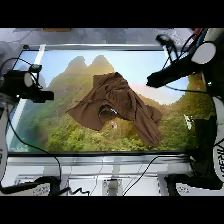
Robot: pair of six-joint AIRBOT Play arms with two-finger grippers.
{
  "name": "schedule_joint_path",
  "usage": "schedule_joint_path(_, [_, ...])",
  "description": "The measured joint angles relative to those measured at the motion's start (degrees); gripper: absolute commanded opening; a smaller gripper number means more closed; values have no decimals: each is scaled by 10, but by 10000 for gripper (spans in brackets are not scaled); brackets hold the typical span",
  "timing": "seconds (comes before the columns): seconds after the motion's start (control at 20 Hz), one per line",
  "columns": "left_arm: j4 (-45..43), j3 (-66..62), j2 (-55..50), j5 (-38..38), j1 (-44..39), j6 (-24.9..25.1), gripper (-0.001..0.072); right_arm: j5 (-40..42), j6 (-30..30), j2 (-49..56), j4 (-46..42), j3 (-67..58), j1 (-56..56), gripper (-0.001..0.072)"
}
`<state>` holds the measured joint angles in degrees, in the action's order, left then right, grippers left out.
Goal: Fold the clothes and pants, and hang the long-sleeved shirts on hangers.
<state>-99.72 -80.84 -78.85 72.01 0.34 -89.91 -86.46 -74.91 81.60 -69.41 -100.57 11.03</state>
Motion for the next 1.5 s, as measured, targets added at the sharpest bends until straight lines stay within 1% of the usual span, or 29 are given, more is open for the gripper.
schedule_joint_path(0.2, [54, 17, 101, -12, 0, 56, 15, -7, 47, -1, 21, 106, 57, 29])
schedule_joint_path(0.3, [75, 55, 167, -34, 0, 74, 15, 17, 75, -1, 27, 160, 92, 29])
schedule_joint_path(0.35, [84, 78, 198, -48, 0, 77, 15, 38, 88, -1, 27, 183, 110, 45])
schedule_joint_path(0.4, [94, 105, 230, -63, 0, 80, 15, 66, 99, 0, 30, 202, 130, 107])
schedule_joint_path(0.45, [101, 129, 257, -73, 0, 83, 15, 103, 107, 2, 31, 218, 151, 296])
schedule_joint_path(0.5, [106, 153, 283, -83, 0, 85, 15, 139, 113, 5, 30, 229, 170, 467])
schedule_joint_path(0.55, [110, 174, 304, -89, 0, 86, 15, 182, 119, 10, 27, 238, 191, 480])
schedule_joint_path(0.7, [118, 221, 342, -97, 0, 89, 29, 295, 141, 37, 0, 251, 251, 473])
schedule_joint_path(0.75, [119, 232, 349, -97, 0, 89, 116, 327, 146, 50, -16, 254, 270, 473])
schedule_joint_path(0.8, [120, 239, 353, -99, 0, 89, 331, 350, 150, 64, -34, 255, 286, 474])
schedule_joint_path(0.85, [121, 244, 357, -99, 0, 89, 485, 375, 155, 78, -56, 256, 300, 475])
schedule_joint_path(0.9, [122, 248, 359, -100, 0, 89, 502, 392, 160, 92, -74, 257, 311, 475])
schedule_joint_path(1.1, [120, 256, 364, -105, 0, 89, 502, 435, 203, 135, -121, 258, 331, 488])
schedule_joint_path(1.3, [119, 258, 365, -120, 0, 89, 502, 468, 270, 161, -138, 258, 336, 487])
schedule_joint_path(1.5, [117, 258, 365, -129, 0, 89, 502, 499, 298, 180, -148, 258, 332, 482])
